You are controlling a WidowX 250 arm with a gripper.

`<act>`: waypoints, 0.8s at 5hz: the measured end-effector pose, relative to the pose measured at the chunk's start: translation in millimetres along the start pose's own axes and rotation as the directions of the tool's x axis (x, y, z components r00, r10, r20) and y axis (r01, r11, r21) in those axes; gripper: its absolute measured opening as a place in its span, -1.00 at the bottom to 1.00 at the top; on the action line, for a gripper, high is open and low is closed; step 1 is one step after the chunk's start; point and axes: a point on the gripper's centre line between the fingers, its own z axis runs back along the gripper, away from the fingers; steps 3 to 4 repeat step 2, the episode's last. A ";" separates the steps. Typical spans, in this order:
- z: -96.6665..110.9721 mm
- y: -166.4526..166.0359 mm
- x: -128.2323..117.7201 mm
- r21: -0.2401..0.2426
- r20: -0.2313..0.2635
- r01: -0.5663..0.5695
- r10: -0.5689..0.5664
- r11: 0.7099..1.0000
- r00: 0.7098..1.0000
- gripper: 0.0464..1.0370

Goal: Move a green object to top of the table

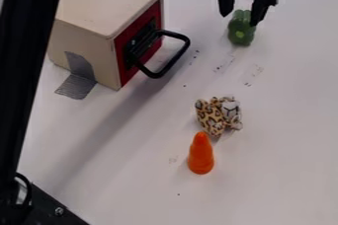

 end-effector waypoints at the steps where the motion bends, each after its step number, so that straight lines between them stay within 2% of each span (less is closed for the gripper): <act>1: 36.4 6.8 1.9 0.018 0.070 -0.026 0.024 1.000 0.997 0.92; 2: 50.9 8.8 -1.5 0.009 0.080 -0.037 0.036 0.999 0.996 0.92; 4: 50.9 8.8 -1.5 0.009 0.080 -0.037 0.036 0.999 0.996 0.92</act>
